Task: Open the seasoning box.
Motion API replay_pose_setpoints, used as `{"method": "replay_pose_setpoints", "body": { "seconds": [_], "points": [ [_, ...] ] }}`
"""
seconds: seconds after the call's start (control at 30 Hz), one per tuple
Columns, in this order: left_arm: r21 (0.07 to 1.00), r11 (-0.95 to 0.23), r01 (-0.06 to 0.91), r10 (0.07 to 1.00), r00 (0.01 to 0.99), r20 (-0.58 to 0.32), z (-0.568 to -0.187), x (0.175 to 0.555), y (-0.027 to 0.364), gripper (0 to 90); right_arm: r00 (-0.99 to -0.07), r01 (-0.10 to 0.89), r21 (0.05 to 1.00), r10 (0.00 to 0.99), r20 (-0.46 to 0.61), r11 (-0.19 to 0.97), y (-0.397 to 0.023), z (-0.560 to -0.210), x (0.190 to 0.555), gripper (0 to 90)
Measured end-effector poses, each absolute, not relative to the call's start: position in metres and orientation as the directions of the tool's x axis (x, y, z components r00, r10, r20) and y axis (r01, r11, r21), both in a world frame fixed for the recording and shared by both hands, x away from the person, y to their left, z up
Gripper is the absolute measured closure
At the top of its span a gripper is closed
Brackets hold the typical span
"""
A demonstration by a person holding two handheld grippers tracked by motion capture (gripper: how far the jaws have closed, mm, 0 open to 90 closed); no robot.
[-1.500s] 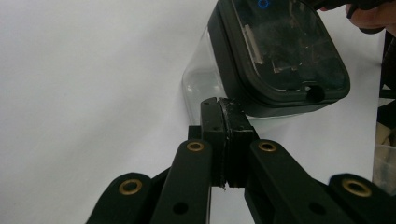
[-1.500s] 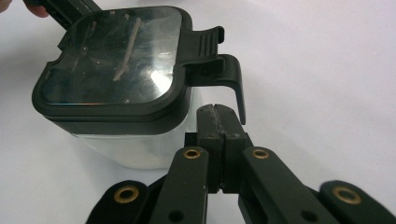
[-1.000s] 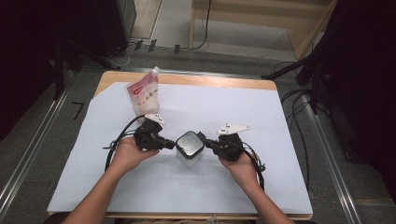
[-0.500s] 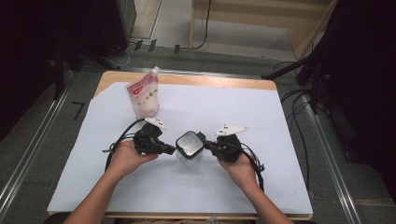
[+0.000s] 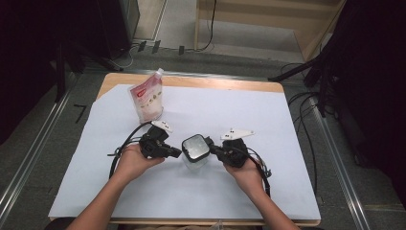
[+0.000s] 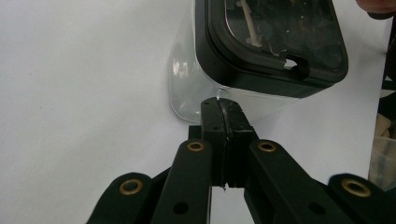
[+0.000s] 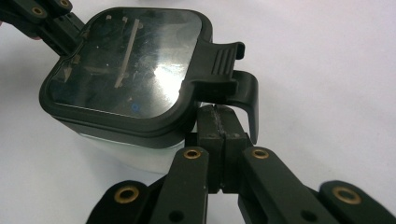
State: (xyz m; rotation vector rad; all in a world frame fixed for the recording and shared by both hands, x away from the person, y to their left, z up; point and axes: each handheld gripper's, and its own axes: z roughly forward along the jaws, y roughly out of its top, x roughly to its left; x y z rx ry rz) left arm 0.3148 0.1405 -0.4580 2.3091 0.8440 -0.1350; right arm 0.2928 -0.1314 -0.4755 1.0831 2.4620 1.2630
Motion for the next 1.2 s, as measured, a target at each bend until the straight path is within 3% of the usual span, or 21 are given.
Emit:
{"method": "replay_pose_setpoints", "body": {
  "seconds": [1.2],
  "points": [
    [0.573,-0.514,0.639,0.551,0.757,-0.350,-0.463,0.338,0.135,90.0,-0.711,0.563,0.743,0.671,0.212,0.362,-0.139,-0.475,0.272,90.0]
  ]
}}
